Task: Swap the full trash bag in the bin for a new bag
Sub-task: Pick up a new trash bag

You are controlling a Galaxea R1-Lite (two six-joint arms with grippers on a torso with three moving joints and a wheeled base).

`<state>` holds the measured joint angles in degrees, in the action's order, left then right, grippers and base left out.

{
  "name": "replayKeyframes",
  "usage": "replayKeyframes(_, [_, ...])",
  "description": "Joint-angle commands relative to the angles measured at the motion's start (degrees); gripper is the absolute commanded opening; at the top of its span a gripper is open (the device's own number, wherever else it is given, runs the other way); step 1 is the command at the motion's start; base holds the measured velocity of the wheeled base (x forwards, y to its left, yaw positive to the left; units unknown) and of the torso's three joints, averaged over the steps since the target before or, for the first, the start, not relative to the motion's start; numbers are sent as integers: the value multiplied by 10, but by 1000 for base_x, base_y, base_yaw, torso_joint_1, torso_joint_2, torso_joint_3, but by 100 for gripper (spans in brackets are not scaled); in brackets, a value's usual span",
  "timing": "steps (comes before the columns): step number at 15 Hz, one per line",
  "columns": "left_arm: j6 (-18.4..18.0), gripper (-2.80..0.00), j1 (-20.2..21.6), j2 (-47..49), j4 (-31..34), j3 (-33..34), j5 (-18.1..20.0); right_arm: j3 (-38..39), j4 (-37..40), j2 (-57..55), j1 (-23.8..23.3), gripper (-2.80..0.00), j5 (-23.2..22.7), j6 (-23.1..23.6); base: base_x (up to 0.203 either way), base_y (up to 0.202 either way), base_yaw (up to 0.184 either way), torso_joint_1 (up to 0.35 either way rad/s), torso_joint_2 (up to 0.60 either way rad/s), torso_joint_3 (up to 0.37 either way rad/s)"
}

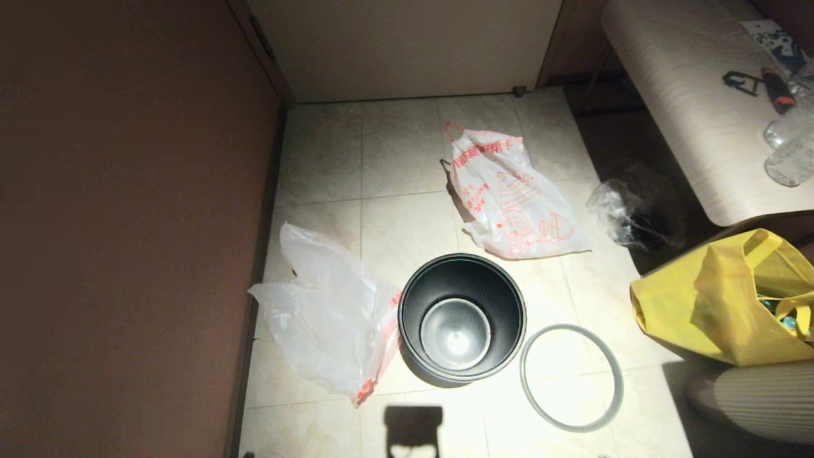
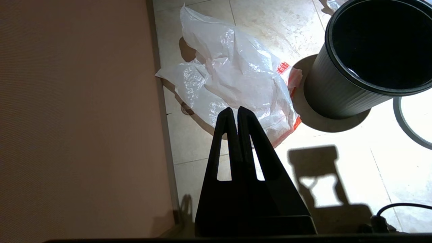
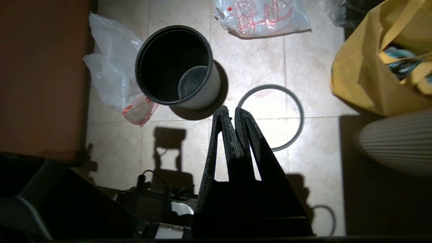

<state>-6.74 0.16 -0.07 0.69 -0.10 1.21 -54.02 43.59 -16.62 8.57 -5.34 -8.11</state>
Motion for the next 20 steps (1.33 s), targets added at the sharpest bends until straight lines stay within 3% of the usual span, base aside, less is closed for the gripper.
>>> replayKeyframes(1, [-1,-280,0,0,0,0,0,0,2,6,-5,-280,2,15,0,0,0,0,0,0])
replayKeyframes(4, [-1,-280,0,1,0,0,0,3,29,37,-86,-280,-25,13,0,0,0,0,0,0])
replayKeyframes(8, [0,-280,0,1,0,0,0,103,7,114,-93,-280,-48,29,0,0,0,0,0,0])
replayKeyframes(15, [-1,-280,0,1,0,0,0,448,-321,165,-93,-280,-11,127,0,0,0,0,0,0])
replayKeyframes(18, [-1,-280,0,1,0,0,0,502,-382,167,-93,-280,15,179,0,0,0,0,0,0])
replayKeyframes(20, [-1,-280,0,1,0,0,0,515,-399,167,-93,-280,39,167,0,0,0,0,0,0])
